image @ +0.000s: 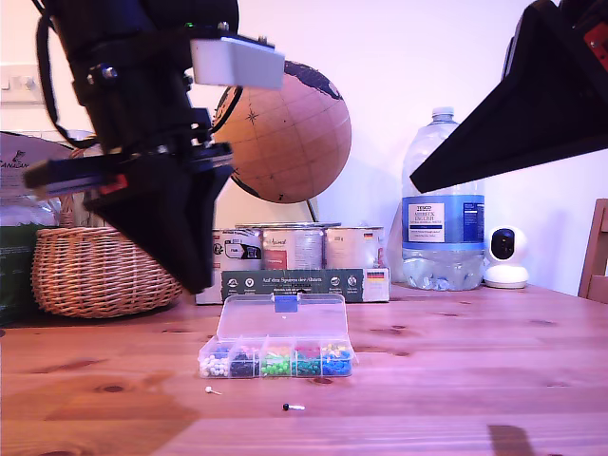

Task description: Sort the loose pins on the table into their correct compartments

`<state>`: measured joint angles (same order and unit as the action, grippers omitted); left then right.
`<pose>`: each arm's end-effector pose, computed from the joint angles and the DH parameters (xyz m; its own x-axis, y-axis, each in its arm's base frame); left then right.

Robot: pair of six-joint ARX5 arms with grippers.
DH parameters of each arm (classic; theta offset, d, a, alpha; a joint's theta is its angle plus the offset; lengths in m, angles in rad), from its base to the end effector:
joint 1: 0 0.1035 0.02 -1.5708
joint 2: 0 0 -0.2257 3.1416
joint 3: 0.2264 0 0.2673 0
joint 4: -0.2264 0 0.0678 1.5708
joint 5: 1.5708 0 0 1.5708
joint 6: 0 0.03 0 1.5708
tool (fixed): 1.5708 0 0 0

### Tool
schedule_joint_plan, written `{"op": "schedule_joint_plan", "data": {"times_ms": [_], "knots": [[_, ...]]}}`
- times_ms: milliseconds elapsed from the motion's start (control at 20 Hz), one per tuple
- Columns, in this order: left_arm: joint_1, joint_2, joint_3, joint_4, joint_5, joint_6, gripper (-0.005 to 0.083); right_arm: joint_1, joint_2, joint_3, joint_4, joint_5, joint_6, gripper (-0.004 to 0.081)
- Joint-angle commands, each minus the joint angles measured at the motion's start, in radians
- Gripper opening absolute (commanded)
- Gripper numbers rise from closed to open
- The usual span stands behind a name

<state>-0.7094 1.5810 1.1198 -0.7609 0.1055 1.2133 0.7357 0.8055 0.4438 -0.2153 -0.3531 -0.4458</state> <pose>0.2374 -0.2080 0.1752 0.1892 -0.3012 -0.9346 0.9042 -0.3176 0.2854 0.1479 0.1479 0.1779 0.3509 0.7841 -0.5119 -0.9364 0.2943 -0.1912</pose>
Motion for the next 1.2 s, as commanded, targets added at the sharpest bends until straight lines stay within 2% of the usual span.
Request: {"op": "schedule_joint_plan", "data": {"times_ms": [0, 100, 1150], "knots": [[0.01, 0.045, -0.005, 0.007, 0.01, 0.011, 0.0114, 0.006, 0.0, 0.009, 0.008, 0.0, 0.004, -0.0013], [0.016, 0.063, -0.005, 0.01, 0.01, 0.011, 0.0149, 0.006, 0.0, 0.009, 0.008, 0.0, 0.004, -0.0013], [0.062, 0.184, 0.042, 0.034, 0.047, 0.027, 0.0149, 0.006, 0.0, 0.009, 0.008, 0.0, 0.005, -0.0013]]}}
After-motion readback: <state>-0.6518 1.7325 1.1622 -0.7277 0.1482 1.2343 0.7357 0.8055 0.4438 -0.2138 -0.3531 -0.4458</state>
